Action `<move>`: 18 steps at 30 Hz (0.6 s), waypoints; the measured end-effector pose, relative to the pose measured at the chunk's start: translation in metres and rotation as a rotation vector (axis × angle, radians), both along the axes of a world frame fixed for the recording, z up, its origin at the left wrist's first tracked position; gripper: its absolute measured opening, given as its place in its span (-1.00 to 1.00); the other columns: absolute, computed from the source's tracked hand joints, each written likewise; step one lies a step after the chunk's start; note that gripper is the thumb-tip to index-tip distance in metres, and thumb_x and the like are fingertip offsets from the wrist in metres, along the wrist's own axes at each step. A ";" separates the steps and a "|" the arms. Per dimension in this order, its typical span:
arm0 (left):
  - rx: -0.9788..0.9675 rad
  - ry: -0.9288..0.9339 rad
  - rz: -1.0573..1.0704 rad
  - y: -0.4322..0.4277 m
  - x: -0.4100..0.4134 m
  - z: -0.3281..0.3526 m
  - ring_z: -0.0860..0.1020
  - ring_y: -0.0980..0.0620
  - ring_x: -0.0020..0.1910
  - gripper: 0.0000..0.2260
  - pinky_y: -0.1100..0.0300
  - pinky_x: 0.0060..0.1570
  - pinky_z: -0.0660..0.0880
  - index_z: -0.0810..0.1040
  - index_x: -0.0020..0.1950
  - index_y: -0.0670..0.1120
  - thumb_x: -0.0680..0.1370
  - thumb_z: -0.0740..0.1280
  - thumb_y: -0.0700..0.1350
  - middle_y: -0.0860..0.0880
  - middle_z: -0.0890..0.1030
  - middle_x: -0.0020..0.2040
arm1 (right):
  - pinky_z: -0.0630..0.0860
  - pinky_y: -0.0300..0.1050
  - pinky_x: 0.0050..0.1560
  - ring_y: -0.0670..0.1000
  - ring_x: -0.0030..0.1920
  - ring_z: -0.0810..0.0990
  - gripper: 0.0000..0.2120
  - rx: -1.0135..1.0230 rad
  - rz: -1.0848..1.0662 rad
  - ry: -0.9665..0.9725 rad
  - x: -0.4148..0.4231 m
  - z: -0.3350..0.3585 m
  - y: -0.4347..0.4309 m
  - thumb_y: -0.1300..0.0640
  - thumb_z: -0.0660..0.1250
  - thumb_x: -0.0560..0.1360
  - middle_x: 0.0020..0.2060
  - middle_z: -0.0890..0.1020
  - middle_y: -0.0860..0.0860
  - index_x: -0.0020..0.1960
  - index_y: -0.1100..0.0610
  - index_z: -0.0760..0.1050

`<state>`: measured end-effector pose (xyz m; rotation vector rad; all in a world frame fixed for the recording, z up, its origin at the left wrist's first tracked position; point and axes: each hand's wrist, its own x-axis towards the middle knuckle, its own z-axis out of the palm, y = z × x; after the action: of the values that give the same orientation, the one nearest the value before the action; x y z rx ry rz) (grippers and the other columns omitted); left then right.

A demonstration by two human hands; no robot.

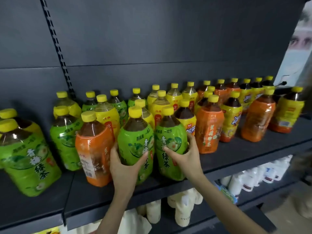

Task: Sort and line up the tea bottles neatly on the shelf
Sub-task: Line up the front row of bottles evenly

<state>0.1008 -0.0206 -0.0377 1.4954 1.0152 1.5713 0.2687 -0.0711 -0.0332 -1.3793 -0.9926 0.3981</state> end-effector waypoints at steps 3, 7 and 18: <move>-0.021 0.002 0.016 0.006 0.002 -0.011 0.48 0.13 0.22 -0.24 0.01 0.24 0.45 0.37 0.30 0.09 0.18 0.61 0.13 0.10 0.51 0.21 | 0.48 0.01 0.25 -0.12 0.24 0.46 -0.13 -0.014 0.008 -0.023 -0.002 -0.007 0.012 -0.25 0.55 0.15 0.21 0.46 -0.14 0.34 -0.10 0.24; -0.044 0.005 0.002 0.009 0.004 -0.020 0.45 0.18 0.26 -0.24 0.02 0.27 0.44 0.34 0.35 0.10 0.21 0.54 0.10 0.13 0.48 0.26 | 0.39 -0.01 0.33 -0.14 0.31 0.34 -0.08 -0.028 0.013 -0.099 -0.005 -0.010 0.022 -0.32 0.48 0.22 0.27 0.37 -0.10 0.43 -0.03 0.18; -0.033 0.195 0.058 0.023 0.019 -0.020 0.17 0.00 0.44 -0.05 0.01 0.44 0.18 0.11 0.50 -0.12 0.26 0.45 0.20 -0.08 0.23 0.43 | 0.29 -0.15 0.32 -0.14 0.36 0.25 -0.12 0.065 -0.086 -0.226 -0.005 -0.019 0.024 -0.21 0.43 0.28 0.28 0.25 -0.09 0.47 -0.05 0.09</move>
<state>0.1196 0.0021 -0.0581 1.6338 1.1985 1.4621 0.2633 -0.0472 -0.0523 -1.4244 -1.1160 0.1461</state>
